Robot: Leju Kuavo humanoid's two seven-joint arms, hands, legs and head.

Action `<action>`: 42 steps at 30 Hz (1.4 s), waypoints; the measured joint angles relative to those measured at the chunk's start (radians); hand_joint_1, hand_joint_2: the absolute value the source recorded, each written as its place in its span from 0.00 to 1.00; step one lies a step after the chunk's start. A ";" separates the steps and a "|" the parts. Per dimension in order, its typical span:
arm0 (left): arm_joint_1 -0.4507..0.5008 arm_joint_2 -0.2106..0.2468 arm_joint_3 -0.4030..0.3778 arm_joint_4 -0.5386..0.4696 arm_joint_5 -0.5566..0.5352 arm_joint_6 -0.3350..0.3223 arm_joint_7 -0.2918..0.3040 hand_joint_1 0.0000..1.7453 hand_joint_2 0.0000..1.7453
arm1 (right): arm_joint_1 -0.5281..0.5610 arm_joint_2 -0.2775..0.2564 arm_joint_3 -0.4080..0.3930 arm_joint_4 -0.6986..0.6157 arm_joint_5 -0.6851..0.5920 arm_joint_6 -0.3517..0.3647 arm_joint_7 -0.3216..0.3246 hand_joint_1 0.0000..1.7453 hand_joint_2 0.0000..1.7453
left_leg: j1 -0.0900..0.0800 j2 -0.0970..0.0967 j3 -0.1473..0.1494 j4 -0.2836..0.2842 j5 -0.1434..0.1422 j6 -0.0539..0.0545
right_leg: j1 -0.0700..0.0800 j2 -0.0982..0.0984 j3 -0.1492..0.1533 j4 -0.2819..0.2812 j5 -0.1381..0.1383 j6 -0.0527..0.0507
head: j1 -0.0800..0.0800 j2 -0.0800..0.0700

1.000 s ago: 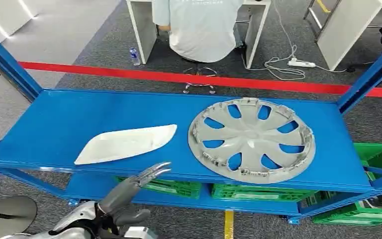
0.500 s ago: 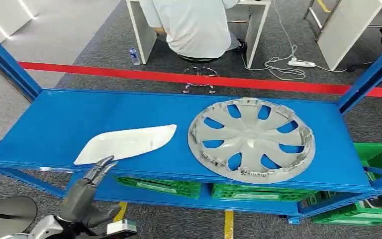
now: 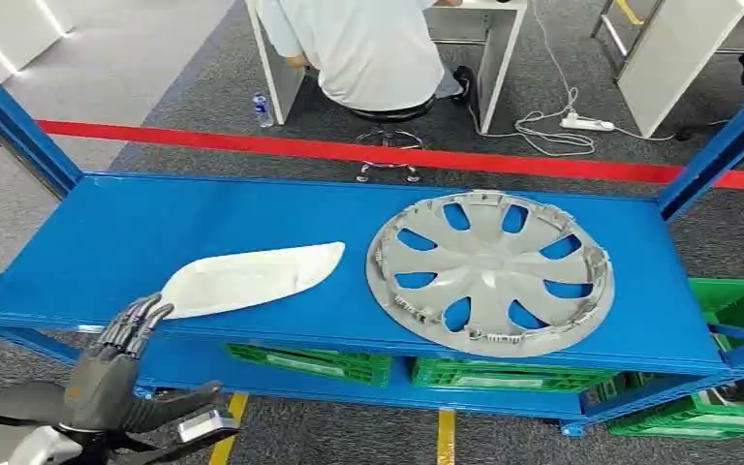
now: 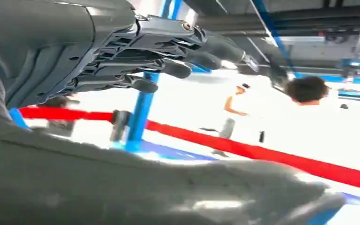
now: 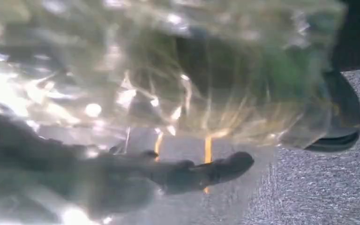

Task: Take the parts from the cabinet and place them on the table.

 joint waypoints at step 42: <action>-0.307 0.008 0.013 0.306 0.344 -0.148 -0.009 0.00 1.00 | -0.058 -0.002 0.035 0.043 0.000 0.102 0.000 0.00 0.00 | 0.000 0.000 0.001 0.000 0.000 0.000 | 0.000 0.000 0.001 0.000 0.000 0.000 | 0.000 0.000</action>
